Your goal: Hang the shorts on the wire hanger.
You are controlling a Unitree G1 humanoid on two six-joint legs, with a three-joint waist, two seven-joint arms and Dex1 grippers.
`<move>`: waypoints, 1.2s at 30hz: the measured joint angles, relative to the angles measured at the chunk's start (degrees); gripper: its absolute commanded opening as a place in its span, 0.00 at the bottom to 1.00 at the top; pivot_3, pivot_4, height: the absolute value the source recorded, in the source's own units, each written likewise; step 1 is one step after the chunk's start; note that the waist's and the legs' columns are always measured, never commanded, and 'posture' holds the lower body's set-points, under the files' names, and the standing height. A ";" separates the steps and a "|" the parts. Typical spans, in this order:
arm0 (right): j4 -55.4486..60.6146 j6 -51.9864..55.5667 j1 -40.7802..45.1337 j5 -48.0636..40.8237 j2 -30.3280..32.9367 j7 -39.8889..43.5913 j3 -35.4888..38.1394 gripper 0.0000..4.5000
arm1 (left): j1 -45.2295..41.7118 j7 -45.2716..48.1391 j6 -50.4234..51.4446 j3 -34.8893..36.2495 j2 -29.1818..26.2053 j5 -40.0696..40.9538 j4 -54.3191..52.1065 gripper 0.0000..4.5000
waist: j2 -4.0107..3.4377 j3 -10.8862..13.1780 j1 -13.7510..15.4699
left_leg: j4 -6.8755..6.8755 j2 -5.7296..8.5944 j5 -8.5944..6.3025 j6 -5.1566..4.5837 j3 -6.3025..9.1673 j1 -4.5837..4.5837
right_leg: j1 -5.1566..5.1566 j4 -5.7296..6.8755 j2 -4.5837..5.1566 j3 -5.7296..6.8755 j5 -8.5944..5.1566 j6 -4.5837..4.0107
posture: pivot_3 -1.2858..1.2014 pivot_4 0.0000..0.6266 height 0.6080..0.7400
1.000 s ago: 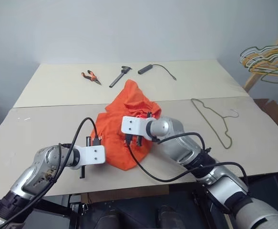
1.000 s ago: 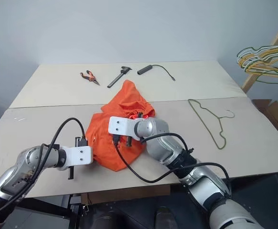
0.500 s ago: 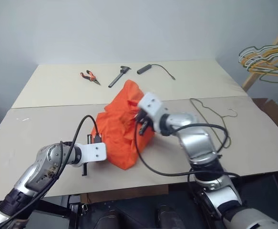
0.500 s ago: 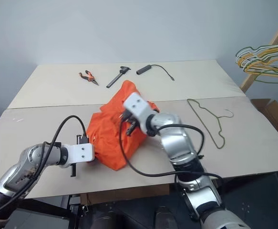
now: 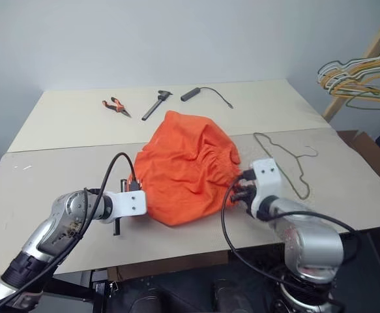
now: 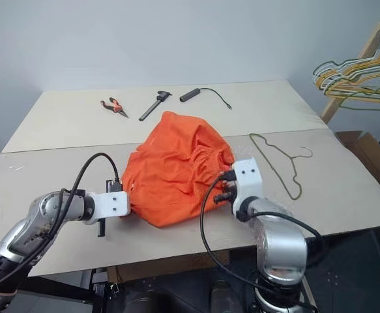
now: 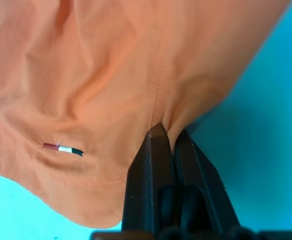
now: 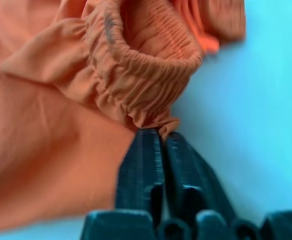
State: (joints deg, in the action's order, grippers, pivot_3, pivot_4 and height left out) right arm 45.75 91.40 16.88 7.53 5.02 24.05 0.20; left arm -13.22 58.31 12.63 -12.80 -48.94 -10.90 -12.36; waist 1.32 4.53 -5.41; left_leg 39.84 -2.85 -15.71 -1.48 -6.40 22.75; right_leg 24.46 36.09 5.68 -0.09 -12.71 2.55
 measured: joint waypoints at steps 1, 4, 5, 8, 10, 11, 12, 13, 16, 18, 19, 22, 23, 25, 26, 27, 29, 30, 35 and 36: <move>1.14 0.49 -0.82 -1.42 1.63 0.77 -0.26 0.38 | -0.12 0.13 -0.02 -0.02 0.00 0.00 0.07 0.00 | 0.00 0.00 -0.03 | 0.00 0.00 0.00 0.00 0.02 0.00 | 0.00 -0.02 0.00 0.00 0.00 0.00 | 0.47 0.15 1.00; 4.55 0.64 -3.16 -6.70 10.07 4.53 -0.06 0.60 | -0.46 0.48 -0.03 -0.07 -0.09 -0.01 0.34 0.00 | 0.02 0.02 -0.06 | -0.01 0.01 -0.01 -0.03 0.08 -0.04 | -0.08 -0.06 0.01 0.01 0.00 0.01 | 0.47 0.15 1.00; 5.66 0.65 -3.96 -8.63 13.64 6.35 0.59 0.69 | -0.51 0.60 -0.04 -0.09 -0.08 0.00 0.41 0.00 | 0.03 0.03 -0.05 | -0.01 0.01 -0.02 -0.03 0.11 -0.04 | -0.09 -0.07 0.01 0.02 -0.01 0.01 | 0.47 0.16 1.00; 8.13 0.65 -4.70 -13.65 26.30 11.78 3.37 0.91 | -0.54 0.75 -0.06 -0.09 -0.14 -0.01 0.67 0.00 | 0.03 0.09 -0.05 | -0.03 0.02 -0.03 -0.06 0.20 -0.12 | -0.14 -0.10 0.03 0.01 -0.02 0.00 | 0.47 0.16 1.00; 8.78 -2.01 -5.00 -15.43 32.79 14.33 4.54 1.00 | -0.71 0.78 -0.13 -0.12 -0.12 -0.01 0.71 0.00 | 0.04 0.11 -0.12 | -0.10 0.01 -0.03 -0.06 0.27 -0.19 | -0.13 -0.08 0.02 -0.05 -0.03 -0.02 | 0.46 0.16 1.00; 8.45 -10.40 -7.10 -15.13 39.52 16.65 4.54 1.00 | -1.10 0.80 -0.20 -0.18 -0.08 0.00 0.76 0.00 | -0.02 0.19 -0.08 | -0.08 0.04 -0.04 -0.07 0.29 -0.19 | -0.16 -0.11 0.04 -0.04 -0.07 0.02 | 0.46 0.16 1.00; 7.11 -21.15 -9.01 -13.71 46.34 18.93 4.67 1.00 | -1.26 0.82 -0.24 -0.15 -0.16 -0.02 0.93 0.00 | -0.06 0.30 -0.08 | -0.11 0.09 -0.05 -0.09 0.27 -0.27 | -0.19 -0.14 0.07 -0.08 -0.12 0.10 | 0.46 0.15 1.00; 4.64 -33.23 -9.99 -11.17 51.31 20.83 5.23 1.00 | -1.40 0.83 -0.23 -0.15 -0.29 -0.02 1.20 0.00 | -0.01 0.35 -0.11 | -0.19 0.09 -0.06 -0.09 0.24 -0.41 | -0.29 -0.17 0.06 -0.11 -0.17 0.15 | 0.46 0.15 1.00; -4.49 -66.06 -11.33 -6.24 58.20 24.07 5.30 1.00 | -2.10 0.83 -0.39 -0.26 -0.08 -0.01 1.58 0.00 | 0.20 0.37 -0.42 | -0.21 0.01 -0.05 -0.09 0.09 -0.50 | -0.33 -0.18 -0.03 -0.20 -0.35 0.45 | 0.46 0.13 1.00; -11.54 -81.86 -9.75 -3.77 60.11 25.16 3.11 1.00 | -2.32 0.83 -0.59 -0.45 -0.01 -0.02 1.92 0.00 | 0.21 0.38 -0.43 | -0.19 0.02 -0.05 -0.09 -0.01 -0.52 | -0.31 -0.16 -0.03 -0.33 -0.26 0.36 | 0.46 0.13 1.00; -16.16 -90.76 -7.61 -1.51 60.74 25.40 0.92 1.00 | -2.40 0.82 -0.80 -0.57 0.07 -0.04 2.04 0.00 | 0.21 0.39 -0.44 | -0.17 0.03 -0.05 -0.09 -0.08 -0.52 | -0.27 -0.16 -0.02 -0.38 -0.12 0.19 | 0.46 0.12 1.00; -25.54 -107.68 0.57 4.09 60.49 25.74 -5.40 1.00 | -2.53 0.75 -1.26 -0.80 0.27 -0.06 2.11 0.00 | 0.21 0.38 -0.45 | -0.14 0.02 -0.05 -0.10 -0.16 -0.51 | -0.23 -0.13 -0.02 -0.46 -0.09 0.17 | 0.46 0.11 1.00; -27.90 -112.23 3.61 6.18 59.86 25.78 -7.56 1.00 | -2.61 0.70 -1.33 -0.90 0.39 -0.09 2.08 0.00 | 0.21 0.38 -0.47 | -0.14 0.02 -0.05 -0.10 -0.18 -0.52 | -0.23 -0.13 -0.03 -0.45 -0.09 0.17 | 0.47 0.11 1.00; -32.19 -119.50 8.65 10.66 57.55 25.57 -11.52 1.00 | -2.53 0.65 -1.35 -0.99 0.60 -0.14 2.08 0.00 | 0.21 0.38 -0.38 | -0.14 0.01 -0.05 -0.10 -0.25 -0.50 | -0.21 -0.11 -0.04 -0.45 -0.09 0.16 | 0.47 0.10 1.00; -33.99 -121.71 10.40 12.53 56.28 25.38 -13.13 1.00 | -2.46 0.62 -1.35 -0.98 0.66 -0.14 2.04 0.00 | 0.21 0.38 -0.32 | -0.12 0.01 -0.06 -0.10 -0.30 -0.47 | -0.19 -0.11 -0.04 -0.45 -0.09 0.16 | 0.47 0.10 1.00; -35.86 -123.73 12.35 14.73 54.66 25.20 -14.84 1.00 | -2.40 0.58 -1.33 -1.01 0.72 -0.16 2.03 0.00 | 0.20 0.37 -0.30 | -0.10 0.01 -0.05 -0.10 -0.34 -0.46 | -0.19 -0.10 -0.03 -0.45 -0.09 0.16 | 0.47 0.09 1.00; -38.61 -126.69 15.26 18.47 52.04 24.33 -17.54 1.00 | -2.30 0.40 -1.28 -1.01 0.94 -0.19 1.89 0.00 | 0.20 0.37 -0.24 | -0.07 0.01 -0.06 -0.10 -0.38 -0.43 | -0.18 -0.10 -0.03 -0.45 -0.09 0.16 | 0.47 0.09 1.00; -39.68 -128.24 16.55 20.38 51.18 24.09 -18.71 1.00 | -2.23 0.29 -1.26 -1.01 0.95 -0.20 1.87 0.00 | 0.19 0.37 -0.13 | -0.06 0.01 -0.06 -0.10 -0.39 -0.42 | -0.18 -0.09 -0.02 -0.45 -0.09 0.16 | 0.47 0.09 1.00; -43.16 -133.44 20.09 25.37 49.98 23.94 -21.90 1.00 | -1.98 0.04 -1.24 -0.97 0.91 -0.21 1.86 0.00 | 0.18 0.36 -0.05 | -0.02 0.01 -0.07 -0.12 -0.42 -0.42 | -0.20 -0.10 0.00 -0.45 -0.09 0.16 | 0.48 0.08 1.00; -43.64 -133.90 20.17 25.87 49.53 23.89 -22.10 1.00 | -1.97 -0.05 -1.24 -0.97 0.91 -0.21 1.86 0.00 | 0.18 0.36 -0.09 | -0.02 0.00 -0.07 -0.12 -0.42 -0.43 | -0.20 -0.09 -0.01 -0.45 -0.09 0.16 | 0.48 0.08 1.00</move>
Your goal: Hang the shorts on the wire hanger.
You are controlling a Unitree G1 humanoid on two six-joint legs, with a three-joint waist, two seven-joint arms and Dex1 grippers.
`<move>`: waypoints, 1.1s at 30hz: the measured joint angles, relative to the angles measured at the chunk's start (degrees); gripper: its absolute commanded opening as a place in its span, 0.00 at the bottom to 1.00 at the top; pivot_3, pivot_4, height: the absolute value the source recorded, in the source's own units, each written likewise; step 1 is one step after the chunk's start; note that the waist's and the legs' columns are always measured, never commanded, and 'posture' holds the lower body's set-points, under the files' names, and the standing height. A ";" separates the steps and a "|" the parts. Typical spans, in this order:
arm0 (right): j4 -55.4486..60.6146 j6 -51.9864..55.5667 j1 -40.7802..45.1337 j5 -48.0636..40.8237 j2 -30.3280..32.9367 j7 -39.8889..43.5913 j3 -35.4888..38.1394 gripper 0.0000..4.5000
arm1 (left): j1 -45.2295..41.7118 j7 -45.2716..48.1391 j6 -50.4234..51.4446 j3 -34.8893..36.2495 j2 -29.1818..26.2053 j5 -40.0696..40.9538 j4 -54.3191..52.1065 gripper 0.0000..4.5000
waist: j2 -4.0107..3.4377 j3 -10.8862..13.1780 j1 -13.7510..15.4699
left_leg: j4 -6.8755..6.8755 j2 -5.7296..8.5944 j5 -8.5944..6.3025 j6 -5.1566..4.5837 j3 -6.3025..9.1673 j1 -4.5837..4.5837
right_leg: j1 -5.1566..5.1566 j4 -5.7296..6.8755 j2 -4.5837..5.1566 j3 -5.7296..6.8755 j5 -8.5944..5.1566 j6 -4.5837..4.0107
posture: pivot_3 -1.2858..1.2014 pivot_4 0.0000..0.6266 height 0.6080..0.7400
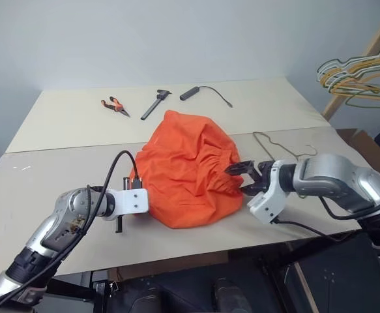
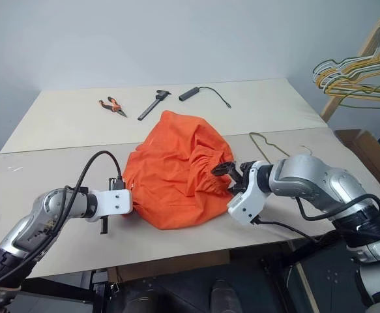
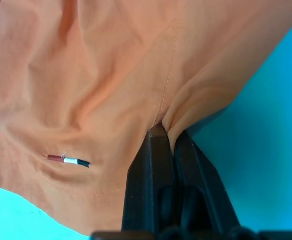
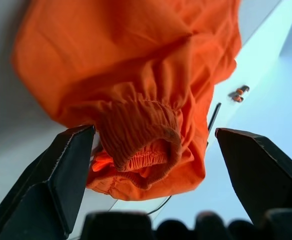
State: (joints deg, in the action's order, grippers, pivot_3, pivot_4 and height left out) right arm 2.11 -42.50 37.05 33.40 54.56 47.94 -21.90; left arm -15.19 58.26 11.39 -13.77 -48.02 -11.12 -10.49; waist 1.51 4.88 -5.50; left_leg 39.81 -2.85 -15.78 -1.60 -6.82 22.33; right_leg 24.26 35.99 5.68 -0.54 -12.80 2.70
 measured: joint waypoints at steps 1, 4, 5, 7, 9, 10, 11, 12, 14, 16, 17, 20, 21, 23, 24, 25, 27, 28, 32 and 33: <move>-0.45 -0.28 0.01 0.60 -0.61 -0.11 -0.25 1.00 | 0.00 -0.09 0.00 0.00 0.00 -0.01 -0.01 0.00 | 0.00 0.00 -0.03 | 0.00 0.00 0.00 0.00 0.00 -0.01 | 0.00 0.02 0.00 -0.01 0.00 0.00 | 0.48 0.08 1.00; -1.68 -0.93 0.25 2.45 -1.82 -0.24 -1.13 1.00 | 0.06 -0.25 0.06 0.00 0.00 -0.04 -0.04 0.00 | -0.01 -0.01 -0.04 | 0.01 0.00 0.01 0.01 -0.01 -0.03 | 0.00 0.07 0.00 -0.02 0.00 0.00 | 0.48 0.08 1.00; -2.25 -1.12 0.47 3.11 -1.98 -0.26 -1.47 1.00 | 0.13 -0.28 0.08 0.02 0.00 -0.03 -0.04 0.00 | -0.01 -0.01 -0.04 | 0.02 0.00 0.01 0.01 -0.02 -0.03 | 0.00 0.07 0.00 -0.02 0.00 0.00 | 0.48 0.08 1.00; -3.72 -1.21 0.84 4.30 -2.48 -0.49 -1.95 0.86 | 0.37 -0.34 0.12 0.06 -0.02 -0.03 -0.17 0.00 | -0.01 -0.01 -0.04 | 0.03 0.00 0.01 0.01 -0.02 -0.04 | -0.01 0.08 0.00 -0.02 0.01 -0.01 | 0.48 0.08 1.00; -5.01 -1.29 1.18 5.22 -2.99 -0.60 -2.30 0.72 | 0.58 -0.37 0.16 0.14 -0.06 -0.02 -0.30 0.00 | -0.02 -0.01 -0.04 | 0.02 0.00 0.01 0.01 -0.02 -0.04 | 0.00 0.09 0.00 -0.02 0.01 -0.01 | 0.48 0.08 1.00; -5.37 -1.32 1.41 5.78 -3.21 -0.63 -2.38 0.63 | 0.67 -0.38 0.20 0.18 -0.08 -0.02 -0.39 0.00 | -0.02 -0.02 -0.04 | 0.03 0.00 0.01 0.01 -0.02 -0.04 | 0.00 0.09 0.00 -0.03 0.01 -0.01 | 0.48 0.09 1.00; -5.89 -1.41 1.66 5.97 -3.35 -0.66 -2.49 0.56 | 0.76 -0.39 0.27 0.20 -0.09 -0.01 -0.57 0.00 | -0.02 -0.02 -0.04 | 0.03 0.00 0.01 0.01 -0.02 -0.04 | 0.00 0.09 0.00 -0.03 0.00 -0.01 | 0.48 0.09 1.00; -6.34 -1.66 1.94 6.06 -3.35 -0.68 -2.53 0.47 | 0.91 -0.40 0.37 0.24 -0.14 0.00 -0.87 0.00 | -0.02 -0.02 -0.04 | 0.03 0.00 0.01 0.01 -0.02 -0.04 | 0.00 0.09 0.00 -0.03 0.01 -0.01 | 0.48 0.09 1.00; -6.74 -2.12 2.28 6.08 -3.35 -0.72 -2.52 0.30 | 1.20 -0.40 0.60 0.34 -0.24 0.03 -1.14 0.00 | -0.02 -0.02 -0.04 | 0.02 0.00 0.01 0.01 -0.02 -0.04 | 0.00 0.09 0.00 -0.03 0.01 -0.01 | 0.48 0.09 1.00; -6.69 -2.29 2.19 5.73 -3.16 -0.68 -2.51 0.15 | 1.64 -0.40 1.06 0.50 -0.33 0.06 -1.24 0.00 | -0.02 -0.02 -0.04 | 0.03 0.00 0.01 0.01 -0.02 -0.04 | 0.00 0.10 0.00 -0.03 0.01 -0.01 | 0.48 0.09 1.00; -6.60 -2.30 1.91 5.53 -2.80 -0.65 -2.43 0.06 | 1.72 -0.39 1.12 0.51 -0.39 0.08 -1.26 0.00 | -0.02 -0.02 -0.04 | 0.03 0.00 0.01 0.01 -0.02 -0.04 | -0.01 0.10 0.00 -0.03 0.01 -0.01 | 0.48 0.09 1.00; -5.89 -1.65 -1.04 2.13 -0.96 -0.19 -1.32 0.01 | 2.15 -0.24 1.14 1.19 -1.30 0.26 -1.38 0.00 | -0.02 -0.02 0.19 | 0.03 0.00 0.00 0.01 -0.01 -0.03 | -0.02 0.09 0.02 -0.02 0.01 -0.01 | 0.48 0.10 1.00; -5.48 -0.99 -2.57 0.51 -0.27 0.24 -0.63 0.01 | 2.16 -0.14 1.06 1.67 -1.72 0.47 -1.40 0.00 | -0.02 -0.02 0.23 | 0.03 0.00 0.00 0.00 -0.01 -0.04 | -0.02 0.09 0.02 -0.02 0.01 -0.01 | 0.48 0.10 1.00; -3.78 1.46 -6.53 -5.51 2.03 2.25 1.14 0.01 | 2.42 0.99 -0.09 3.21 -2.81 2.70 -1.33 0.00 | -0.02 -0.01 0.29 | 0.02 -0.01 0.00 0.00 0.01 -0.03 | -0.02 0.08 0.03 -0.01 0.01 -0.01 | 0.47 0.10 1.00; -3.21 2.57 -8.41 -8.65 3.66 3.70 1.89 0.01 | 2.75 1.87 -1.04 4.20 -3.87 4.11 -1.29 0.00 | -0.02 -0.01 0.26 | 0.02 -0.01 -0.01 -0.02 0.00 -0.05 | -0.03 0.08 0.03 -0.02 0.00 -0.01 | 0.47 0.10 1.00; -2.52 3.83 -9.96 -12.33 5.36 5.45 2.49 0.01 | 3.12 3.23 -1.90 5.46 -5.14 5.77 -1.24 0.00 | -0.02 -0.01 0.14 | 0.02 -0.02 -0.01 -0.02 0.00 -0.08 | -0.03 0.09 0.05 -0.04 0.00 -0.02 | 0.47 0.10 1.00; 0.03 6.64 -13.37 -21.15 9.04 9.58 4.42 0.01 | 4.75 8.17 -5.12 8.35 -9.06 10.57 -1.46 0.00 | -0.02 -0.01 -0.11 | 0.00 -0.07 -0.03 -0.05 0.05 -0.15 | -0.02 0.11 0.04 -0.07 -0.01 -0.04 | 0.47 0.10 1.00; 1.03 7.43 -14.22 -24.82 10.38 11.34 4.96 0.01 | 5.26 10.53 -6.07 9.35 -10.68 12.87 -1.55 0.00 | -0.03 -0.02 -0.26 | -0.04 -0.09 -0.04 -0.06 0.10 -0.25 | -0.07 0.10 0.04 -0.13 -0.01 -0.06 | 0.47 0.10 1.00; 5.91 15.93 -16.15 -42.90 14.57 21.25 7.51 0.01 | 6.42 21.04 -10.30 14.08 -17.82 21.30 -1.73 0.00 | -0.05 -0.03 -0.52 | -0.05 -0.12 -0.05 -0.08 0.12 -0.50 | -0.25 0.12 0.03 -0.15 0.00 -0.07 | 0.47 0.10 1.00; 6.14 17.40 -15.65 -44.35 14.44 21.98 7.75 0.01 | 5.87 21.35 -10.62 14.56 -17.83 21.58 -1.15 0.00 | -0.06 -0.03 -0.44 | -0.03 -0.11 -0.05 -0.08 0.11 -0.53 | -0.27 0.13 0.04 -0.16 0.00 -0.07 | 0.47 0.10 1.00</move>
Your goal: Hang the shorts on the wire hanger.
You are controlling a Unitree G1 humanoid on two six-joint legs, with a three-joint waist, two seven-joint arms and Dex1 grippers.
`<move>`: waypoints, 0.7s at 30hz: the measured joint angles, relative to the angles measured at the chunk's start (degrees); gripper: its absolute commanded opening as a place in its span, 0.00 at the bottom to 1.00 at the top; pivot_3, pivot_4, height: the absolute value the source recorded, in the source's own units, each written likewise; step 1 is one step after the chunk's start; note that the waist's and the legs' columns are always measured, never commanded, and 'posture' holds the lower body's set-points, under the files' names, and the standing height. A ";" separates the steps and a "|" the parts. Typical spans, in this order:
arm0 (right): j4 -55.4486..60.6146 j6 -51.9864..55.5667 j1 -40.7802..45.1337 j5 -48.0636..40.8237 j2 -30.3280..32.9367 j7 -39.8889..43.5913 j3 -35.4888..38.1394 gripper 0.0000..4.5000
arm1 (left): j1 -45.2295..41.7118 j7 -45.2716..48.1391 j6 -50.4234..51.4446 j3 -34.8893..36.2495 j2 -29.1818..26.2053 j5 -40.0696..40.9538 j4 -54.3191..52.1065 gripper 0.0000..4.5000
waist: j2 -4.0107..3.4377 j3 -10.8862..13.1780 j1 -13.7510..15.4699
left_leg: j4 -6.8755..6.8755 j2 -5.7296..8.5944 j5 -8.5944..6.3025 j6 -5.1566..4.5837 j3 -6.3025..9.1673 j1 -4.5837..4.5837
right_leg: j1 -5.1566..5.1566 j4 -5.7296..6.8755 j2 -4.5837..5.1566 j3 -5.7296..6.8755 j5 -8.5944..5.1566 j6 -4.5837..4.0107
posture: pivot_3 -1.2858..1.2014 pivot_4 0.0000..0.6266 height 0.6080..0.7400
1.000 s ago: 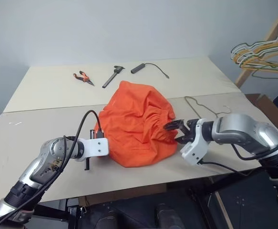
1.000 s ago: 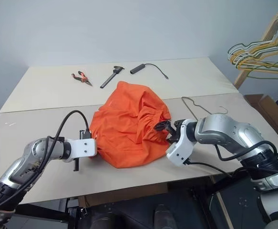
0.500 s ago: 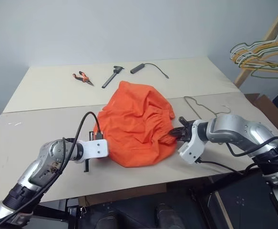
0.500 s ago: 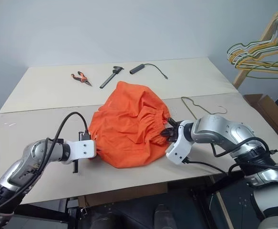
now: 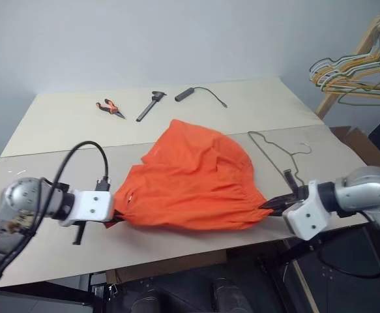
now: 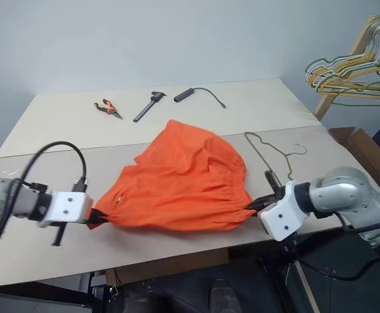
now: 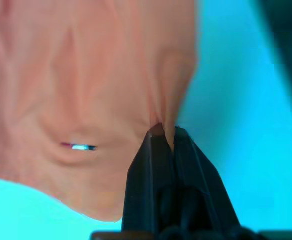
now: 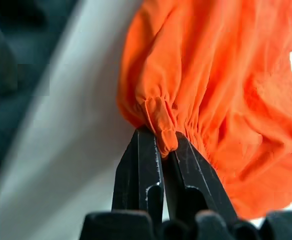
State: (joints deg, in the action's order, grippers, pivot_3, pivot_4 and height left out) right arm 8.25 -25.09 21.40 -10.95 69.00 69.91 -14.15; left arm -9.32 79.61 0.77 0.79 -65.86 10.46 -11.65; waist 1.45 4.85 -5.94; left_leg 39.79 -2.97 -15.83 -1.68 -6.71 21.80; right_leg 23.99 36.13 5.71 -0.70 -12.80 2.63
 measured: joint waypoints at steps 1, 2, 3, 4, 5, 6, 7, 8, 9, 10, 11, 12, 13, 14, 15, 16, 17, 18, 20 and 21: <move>-0.52 2.47 1.23 -1.46 -1.27 0.50 0.16 0.01 | -1.36 -0.24 -0.39 -0.11 0.31 -0.06 1.35 0.00 | 0.02 -0.01 0.10 | 0.02 0.00 0.01 0.01 0.00 -0.07 | -0.06 -0.01 -0.01 0.00 0.02 0.01 | 0.47 0.10 1.00; -2.76 6.75 4.69 -2.15 -5.33 0.32 0.26 0.01 | -5.28 -1.57 -0.20 -0.70 2.40 -0.90 4.41 0.00 | 0.06 -0.03 0.19 | 0.12 0.00 0.03 0.03 -0.04 -0.09 | -0.11 -0.01 -0.07 0.01 0.08 -0.05 | 0.47 0.09 1.00; -4.14 9.30 6.85 -2.66 -7.67 -0.17 0.25 0.01 | -7.98 -2.69 0.16 -1.07 3.95 -1.39 6.07 0.00 | 0.06 -0.04 0.26 | 0.19 0.02 0.13 0.05 -0.11 -0.12 | -0.26 -0.02 -0.09 0.03 0.12 -0.08 | 0.47 0.08 1.00; -6.54 12.74 10.13 -2.76 -11.00 -0.94 0.18 0.01 | -11.92 -4.15 1.10 -1.95 6.10 -1.96 8.51 0.00 | 0.07 -0.04 0.32 | 0.20 0.03 0.16 0.06 -0.14 -0.27 | -0.45 -0.03 -0.09 0.06 0.20 -0.02 | 0.47 0.08 1.00; -9.60 16.46 14.13 -2.57 -14.86 -2.53 0.15 0.01 | -16.49 -6.00 2.32 -2.76 8.81 -2.76 11.28 0.00 | 0.07 -0.04 0.32 | 0.26 0.04 0.17 0.06 -0.15 -0.40 | -0.65 -0.02 -0.10 0.11 0.23 0.02 | 0.47 0.07 1.00; -11.71 19.07 17.58 -2.03 -17.61 -4.25 0.13 0.01 | -20.38 -7.70 3.16 -3.56 10.61 -3.51 13.07 0.00 | 0.07 -0.04 0.29 | 0.25 0.04 0.18 0.07 -0.15 -0.38 | -0.65 -0.06 -0.12 0.11 0.31 0.07 | 0.47 0.06 1.00; -16.84 20.93 22.77 0.36 -21.11 -6.85 -0.55 0.01 | -26.44 -10.15 3.40 -4.93 13.51 -5.07 18.68 0.00 | 0.05 -0.09 0.33 | 0.32 0.07 0.19 0.08 -0.12 -0.44 | -0.76 0.01 -0.12 0.12 0.31 0.07 | 0.47 0.05 1.00; -24.47 23.08 29.56 3.73 -25.67 -11.13 -0.90 0.01 | -34.76 -14.53 4.12 -6.01 17.49 -7.70 26.90 0.00 | 0.05 -0.09 0.36 | 0.45 0.09 0.23 0.07 -0.09 -0.38 | -0.77 0.03 -0.12 0.23 0.37 0.08 | 0.48 0.04 1.00; -29.70 24.19 35.00 6.31 -28.87 -14.83 -1.05 0.01 | -41.56 -18.50 4.23 -6.74 20.04 -9.84 33.04 0.00 | 0.05 -0.09 0.25 | 0.41 0.10 0.31 0.04 -0.01 -0.09 | -0.63 -0.13 -0.12 0.33 0.47 0.09 | 0.48 0.03 1.00; -36.13 24.87 41.35 9.08 -32.33 -19.66 -1.13 0.01 | -49.65 -23.97 3.70 -7.24 22.76 -12.44 40.95 0.00 | 0.03 -0.15 0.13 | 0.43 0.11 0.34 0.10 -0.01 0.20 | -0.34 -0.06 -0.11 0.32 0.51 0.09 | 0.48 0.02 1.00; -41.48 25.69 46.41 11.07 -34.94 -24.42 -1.04 0.01 | -55.90 -29.53 2.88 -7.40 24.53 -14.67 47.48 0.00 | 0.01 -0.37 -0.03 | 0.39 0.14 0.48 0.34 -0.02 0.58 | 0.15 -0.02 -0.09 0.26 0.57 0.09 | 0.48 0.01 1.00; -48.33 26.08 51.39 12.87 -37.67 -30.51 -0.64 0.01 | -62.20 -36.82 1.85 -7.50 26.68 -16.88 55.30 0.00 | -0.01 -0.51 -0.30 | 0.40 0.16 0.68 0.68 0.00 0.79 | 0.33 0.17 -0.09 0.28 0.58 0.10 | 0.48 0.01 1.00; -56.38 26.11 57.01 14.99 -40.70 -38.93 -0.15 0.01 | -69.12 -46.87 0.36 -7.65 29.34 -19.58 63.61 0.00 | 0.00 -0.58 -0.53 | 0.17 0.17 0.72 0.74 0.02 0.98 | 0.47 0.03 -0.06 0.33 0.58 0.10 | 0.48 0.00 1.00; -61.22 25.32 60.72 16.39 -42.32 -45.27 0.51 0.01 | -73.60 -54.30 -1.13 -7.77 30.92 -21.27 68.38 0.00 | 0.01 -0.63 -0.76 | 0.00 0.22 0.73 0.75 0.04 1.23 | 0.77 -0.05 0.02 0.38 0.58 0.10 | 0.49 0.00 1.00; -66.82 23.47 64.52 17.23 -43.96 -53.01 2.03 0.01 | -78.23 -63.02 -3.50 -7.60 32.51 -22.80 73.72 0.00 | 0.01 -0.73 -0.94 | -0.13 0.27 0.70 0.76 0.03 1.55 | 1.21 -0.02 0.10 0.39 0.56 0.13 | 0.49 0.00 1.00; -70.57 21.50 66.64 17.62 -44.71 -58.50 3.36 0.01 | -80.98 -69.06 -5.23 -7.29 33.57 -23.69 77.23 0.00 | 0.01 -0.73 -1.06 | -0.35 0.35 0.69 0.78 0.01 1.68 | 1.45 -0.02 0.20 0.47 0.55 0.14 | 0.49 0.00 1.00; -73.97 17.31 68.40 18.17 -45.25 -65.24 4.72 0.01 | -83.66 -76.06 -7.99 -7.19 34.66 -24.69 80.52 0.00 | 0.01 -0.73 -1.16 | -0.74 0.49 0.69 0.78 -0.01 1.70 | 1.67 -0.04 0.43 0.69 0.55 0.15 | 0.49 0.00 1.00; -75.62 13.15 69.37 18.68 -45.89 -69.85 5.80 0.01 | -85.29 -81.08 -10.59 -7.35 35.29 -25.91 82.27 0.00 | 0.01 -0.73 -1.24 | -0.98 0.58 0.69 0.78 -0.12 1.73 | 1.91 -0.04 0.56 0.82 0.52 0.18 | 0.49 0.00 1.00; -77.23 5.76 70.28 18.73 -46.55 -75.43 7.61 0.01 | -87.38 -88.59 -15.13 -7.61 35.96 -27.60 84.05 0.00 | 0.01 -0.73 -1.57 | -1.18 0.68 0.69 0.78 -0.14 2.01 | 2.23 -0.06 0.78 1.33 0.48 0.24 | 0.49 0.00 1.00; -77.91 2.41 70.27 18.74 -46.45 -76.51 8.41 0.01 | -87.71 -91.16 -17.73 -7.89 36.00 -28.55 84.55 0.00 | 0.01 -0.73 -1.76 | -1.21 0.68 0.69 0.78 -0.15 1.99 | 2.22 -0.07 0.81 1.50 0.47 0.25 | 0.49 0.00 1.00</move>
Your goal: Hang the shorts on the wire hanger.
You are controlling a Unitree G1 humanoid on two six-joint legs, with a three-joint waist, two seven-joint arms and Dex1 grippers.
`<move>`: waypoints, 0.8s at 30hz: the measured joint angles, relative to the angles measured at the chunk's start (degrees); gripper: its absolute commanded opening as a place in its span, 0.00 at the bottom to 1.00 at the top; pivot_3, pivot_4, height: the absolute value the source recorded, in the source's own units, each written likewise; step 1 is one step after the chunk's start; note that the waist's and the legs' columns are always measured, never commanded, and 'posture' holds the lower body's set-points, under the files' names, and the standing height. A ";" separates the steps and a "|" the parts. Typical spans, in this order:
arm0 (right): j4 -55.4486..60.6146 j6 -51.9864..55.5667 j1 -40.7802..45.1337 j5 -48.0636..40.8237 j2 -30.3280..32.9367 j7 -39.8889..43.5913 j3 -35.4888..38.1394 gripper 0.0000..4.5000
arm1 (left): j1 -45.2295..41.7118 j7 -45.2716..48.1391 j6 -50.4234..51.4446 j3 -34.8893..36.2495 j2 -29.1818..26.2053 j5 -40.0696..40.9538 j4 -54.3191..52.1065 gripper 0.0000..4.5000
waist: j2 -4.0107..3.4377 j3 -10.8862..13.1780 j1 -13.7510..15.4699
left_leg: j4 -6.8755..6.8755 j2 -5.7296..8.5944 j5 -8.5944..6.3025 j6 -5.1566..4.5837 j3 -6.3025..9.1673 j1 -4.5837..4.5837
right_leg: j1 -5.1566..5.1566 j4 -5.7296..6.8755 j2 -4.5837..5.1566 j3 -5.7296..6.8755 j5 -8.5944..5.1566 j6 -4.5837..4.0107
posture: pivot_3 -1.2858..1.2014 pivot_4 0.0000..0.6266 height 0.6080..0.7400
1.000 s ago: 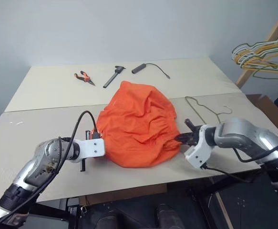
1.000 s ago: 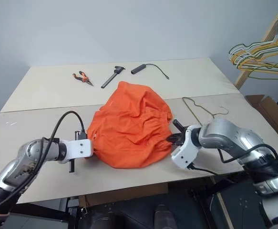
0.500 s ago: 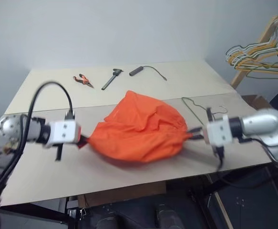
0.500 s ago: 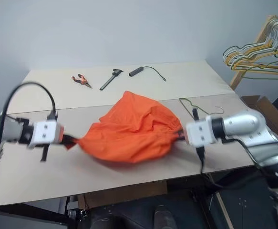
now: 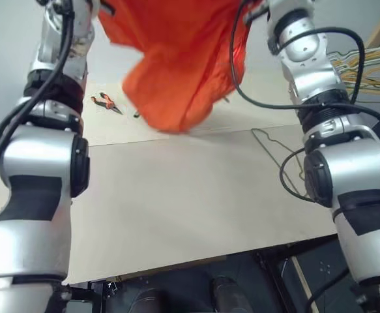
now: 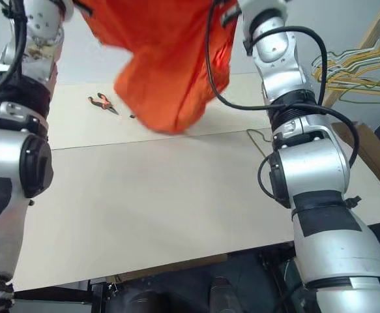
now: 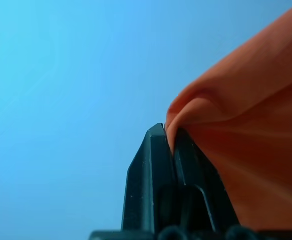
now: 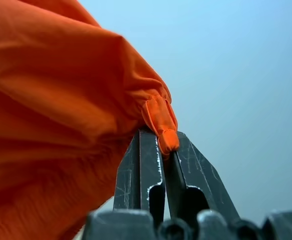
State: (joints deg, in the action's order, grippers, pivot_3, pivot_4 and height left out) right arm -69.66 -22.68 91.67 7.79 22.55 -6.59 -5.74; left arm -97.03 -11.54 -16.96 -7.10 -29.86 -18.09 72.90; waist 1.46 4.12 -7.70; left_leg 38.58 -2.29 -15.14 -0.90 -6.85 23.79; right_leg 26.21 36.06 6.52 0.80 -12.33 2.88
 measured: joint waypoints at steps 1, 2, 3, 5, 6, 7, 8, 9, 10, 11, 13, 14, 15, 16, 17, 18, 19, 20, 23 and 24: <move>-0.36 -1.56 -0.05 0.00 0.25 0.04 0.29 0.01 | -0.05 -1.03 -1.51 -0.18 -0.01 -0.35 0.08 0.00 | 0.00 0.00 -0.29 | -0.03 0.02 0.00 0.00 -0.01 0.00 | -0.03 -0.05 0.03 0.07 -0.01 0.01 | 0.49 0.00 1.00; -0.67 -3.39 -0.63 0.02 0.66 1.13 0.70 0.01 | 0.11 -1.39 -3.64 -0.58 -0.17 -1.07 0.39 0.00 | 0.00 0.00 -0.60 | -0.05 0.04 0.00 0.00 -0.01 0.01 | -0.12 -0.24 0.04 0.14 -0.01 0.02 | 0.48 0.00 1.00; -0.65 -5.27 -2.23 0.11 1.29 3.02 0.81 0.01 | 0.86 -1.10 -6.01 -1.09 -0.61 -1.86 0.40 0.00 | 0.00 -0.02 -0.78 | 0.06 0.04 0.00 -0.01 0.00 0.00 | -0.25 -0.29 0.04 0.19 -0.01 0.02 | 0.49 0.00 1.00; -0.71 -7.57 -6.28 0.13 2.25 7.36 0.84 0.01 | 3.19 0.72 -9.53 -1.67 -1.50 -2.32 0.15 0.00 | 0.00 -0.02 -1.16 | 0.26 0.04 0.03 -0.06 0.02 -0.24 | -0.82 -0.55 0.06 0.27 -0.03 0.04 | 0.48 0.00 1.00; -0.69 -9.00 -9.40 0.18 2.78 10.70 0.70 0.01 | 5.54 2.86 -11.72 -1.76 -1.67 -2.20 -0.30 0.00 | -0.04 -0.04 -1.27 | 0.26 0.05 0.08 -0.15 0.02 -0.58 | -1.26 -0.74 0.06 0.30 0.00 0.04 | 0.48 0.00 1.00; -0.67 -10.36 -12.68 0.08 3.41 14.82 0.41 0.01 | 8.40 5.57 -13.68 -1.82 -1.94 -2.02 -1.05 0.00 | -0.04 -0.05 -1.44 | 0.33 0.06 0.12 -0.22 0.03 -0.85 | -1.62 -0.78 0.08 0.33 0.07 0.08 | 0.48 0.00 1.00; -0.38 -11.85 -15.40 -0.08 4.00 19.18 0.08 0.01 | 11.44 8.74 -15.34 -1.84 -2.41 -1.57 -2.43 0.00 | -0.08 -0.07 -1.64 | 0.31 0.05 0.15 -0.26 0.05 -1.11 | -1.96 -0.93 0.09 0.35 0.16 0.10 | 0.48 0.00 1.00; 0.66 -14.46 -19.42 -0.08 5.12 25.27 -0.61 0.01 | 16.31 14.19 -17.93 -2.01 -3.39 -0.47 -5.15 0.00 | -0.12 -0.12 -1.92 | 0.33 0.06 0.16 -0.29 0.05 -1.42 | -2.31 -0.97 0.10 0.34 0.20 0.11 | 0.48 0.00 1.00; 0.97 -16.16 -22.72 -0.14 6.05 30.08 -1.04 0.01 | 20.71 18.80 -19.33 -2.20 -4.21 0.56 -6.84 0.00 | -0.12 -0.12 -2.23 | 0.41 0.09 0.13 -0.34 0.05 -1.55 | -2.42 -1.00 0.16 0.32 0.20 0.12 | 0.48 0.00 1.00; 2.54 -17.42 -25.93 -0.94 6.71 36.15 -1.54 0.01 | 26.96 24.72 -19.30 -2.13 -5.53 3.12 -12.31 0.00 | -0.21 -0.18 -2.72 | 0.37 0.14 0.12 -0.37 0.07 -1.57 | -2.39 -0.94 0.23 0.25 0.28 0.16 | 0.48 0.01 1.00; 6.19 -19.18 -32.45 -3.56 7.94 48.47 -2.70 0.01 | 41.39 36.52 -17.20 -2.26 -8.08 8.75 -25.47 0.00 | -0.29 -0.24 -3.71 | 0.42 0.14 0.13 -0.37 0.19 -1.58 | -2.27 -0.55 0.23 0.04 0.30 0.15 | 0.49 0.02 1.00; 7.99 -19.96 -35.49 -4.79 8.45 54.17 -3.08 0.01 | 48.26 41.76 -14.27 -2.66 -9.17 11.46 -32.15 0.00 | -0.29 -0.23 -4.36 | 0.57 0.13 0.14 -0.38 0.38 -1.41 | -2.03 -0.35 0.23 -0.07 0.31 0.14 | 0.49 0.03 1.00; 8.94 -20.28 -37.75 -5.71 8.93 58.65 -3.64 0.01 | 52.81 45.77 -10.92 -3.16 -9.60 13.25 -36.79 0.00 | -0.29 -0.23 -4.57 | 0.72 0.14 0.14 -0.39 0.44 -1.27 | -1.89 -0.23 0.25 -0.09 0.31 0.14 | 0.49 0.04 1.00; 11.32 -20.52 -39.56 -7.04 9.01 62.71 -4.36 0.01 | 57.11 49.01 -7.40 -3.16 -11.36 15.44 -43.38 0.00 | -0.29 -0.22 -5.09 | 0.74 0.09 0.16 -0.42 0.46 -1.19 | -1.79 -0.21 0.24 -0.14 0.31 0.13 | 0.49 0.04 1.00; 14.34 -20.68 -41.72 -8.41 9.39 67.49 -5.21 0.01 | 61.73 52.84 -2.83 -2.93 -14.19 18.35 -51.46 0.00 | -0.29 -0.22 -5.56 | 0.80 0.05 0.15 -0.42 0.53 -1.23 | -1.84 -0.16 0.21 -0.16 0.31 0.13 | 0.49 0.05 1.00; 16.74 -20.66 -43.37 -9.32 9.84 71.00 -5.67 0.01 | 65.22 55.90 1.38 -2.22 -17.26 20.94 -58.50 0.00 | -0.29 -0.22 -5.68 | 0.79 0.01 0.14 -0.44 0.54 -1.26 | -1.87 -0.17 0.20 -0.19 0.31 0.13 | 0.49 0.05 1.00; 18.79 -20.62 -45.15 -9.90 10.52 74.32 -6.41 0.01 | 68.74 59.26 5.59 -0.74 -20.89 23.40 -65.04 0.00 | -0.29 -0.22 -5.62 | 0.79 -0.02 0.10 -0.50 0.55 -1.44 | -2.06 -0.18 0.17 -0.21 0.30 0.13 | 0.49 0.05 1.00; 20.03 -20.51 -46.20 -10.24 10.98 76.17 -7.03 0.01 | 71.11 61.76 8.23 0.56 -23.98 25.10 -69.03 0.00 | -0.29 -0.22 -5.38 | 0.79 -0.13 0.00 -0.65 0.53 -1.60 | -2.23 -0.19 0.17 -0.21 0.29 0.13 | 0.49 0.06 1.00; 23.68 -20.46 -48.28 -9.88 11.48 78.36 -7.78 0.01 | 79.40 68.43 14.47 4.22 -32.26 28.20 -78.53 0.00 | -0.29 -0.17 -4.54 | 0.78 -0.18 -0.29 -1.09 0.41 -2.03 | -2.52 -0.28 0.19 -0.29 0.27 0.08 | 0.49 0.08 1.00; 24.90 -20.63 -49.35 -9.05 12.03 78.52 -8.03 0.01 | 83.19 71.33 15.90 4.88 -35.12 29.11 -81.18 0.00 | -0.30 -0.14 -3.99 | 0.78 -0.23 -0.31 -1.06 0.40 -2.29 | -2.74 -0.28 0.17 -0.27 0.23 0.03 | 0.49 0.08 1.00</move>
State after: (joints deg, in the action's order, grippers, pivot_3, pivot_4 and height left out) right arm -44.76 -43.31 42.33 -1.26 34.57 71.93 -13.76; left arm -13.84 59.79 -1.06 -2.21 -64.98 11.02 -8.28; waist 1.17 3.98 -11.70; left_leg 39.36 -2.52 -15.45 -1.95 -6.45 21.49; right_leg 23.47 35.78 6.69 0.53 -12.09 2.91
